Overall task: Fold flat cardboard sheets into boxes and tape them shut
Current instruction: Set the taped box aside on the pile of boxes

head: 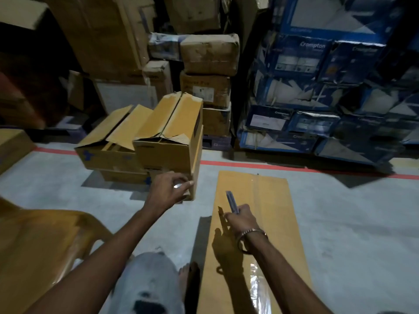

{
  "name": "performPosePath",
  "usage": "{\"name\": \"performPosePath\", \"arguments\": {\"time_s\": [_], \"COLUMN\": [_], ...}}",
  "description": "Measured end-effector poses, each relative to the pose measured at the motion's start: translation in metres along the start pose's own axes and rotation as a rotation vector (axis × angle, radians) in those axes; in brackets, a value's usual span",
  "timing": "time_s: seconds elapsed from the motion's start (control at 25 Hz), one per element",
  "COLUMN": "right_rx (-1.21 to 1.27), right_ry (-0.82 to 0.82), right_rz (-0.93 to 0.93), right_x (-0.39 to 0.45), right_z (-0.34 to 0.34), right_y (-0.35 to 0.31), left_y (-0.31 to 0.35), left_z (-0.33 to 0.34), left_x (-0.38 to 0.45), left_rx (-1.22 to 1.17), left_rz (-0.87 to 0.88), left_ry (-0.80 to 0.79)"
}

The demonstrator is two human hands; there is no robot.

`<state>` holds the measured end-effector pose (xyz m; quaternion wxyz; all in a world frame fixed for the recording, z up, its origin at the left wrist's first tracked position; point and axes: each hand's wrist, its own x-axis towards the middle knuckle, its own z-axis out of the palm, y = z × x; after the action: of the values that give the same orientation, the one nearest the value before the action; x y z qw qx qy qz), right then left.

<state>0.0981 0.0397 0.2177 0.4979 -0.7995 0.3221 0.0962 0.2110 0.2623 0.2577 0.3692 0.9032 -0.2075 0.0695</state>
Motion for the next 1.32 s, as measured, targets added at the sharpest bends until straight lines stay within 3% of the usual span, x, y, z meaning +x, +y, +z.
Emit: {"name": "performPosePath", "arguments": {"time_s": [0.16,0.32,0.44,0.56,0.92,1.04,1.16,1.32], "right_rx": [0.141,0.317,0.245,0.005,-0.361,-0.643,-0.696,-0.39], "right_ry": [-0.07,-0.287,-0.424,-0.464,-0.279,-0.138,-0.097,-0.134], "right_rz": [-0.062,-0.025,-0.016,-0.199,-0.749,-0.919,-0.933,-0.74], "right_x": [-0.032,-0.078,-0.112,-0.139,-0.162,-0.154,-0.151,-0.148], "right_z": [0.043,0.118,0.194,0.267,0.384,0.398,0.391,0.347], "right_y": [-0.061,-0.127,-0.153,-0.151,-0.124,-0.108,-0.108,-0.133], "left_y": [-0.033,-0.095,-0.149,-0.185,-0.207,-0.199,-0.19,-0.168], "left_z": [-0.065,-0.139,-0.174,-0.183,-0.157,-0.161,-0.164,-0.16], "left_x": [-0.067,-0.125,-0.18,-0.229,-0.304,-0.301,-0.3,-0.286], "left_rx": [0.196,0.413,0.505,0.57,0.523,0.468,0.425,0.526], "left_rz": [-0.005,-0.032,-0.181,-0.307,-0.392,-0.473,-0.485,-0.453], "left_ry": [0.128,0.258,0.272,0.257,0.201,0.169,0.211,0.268]}}
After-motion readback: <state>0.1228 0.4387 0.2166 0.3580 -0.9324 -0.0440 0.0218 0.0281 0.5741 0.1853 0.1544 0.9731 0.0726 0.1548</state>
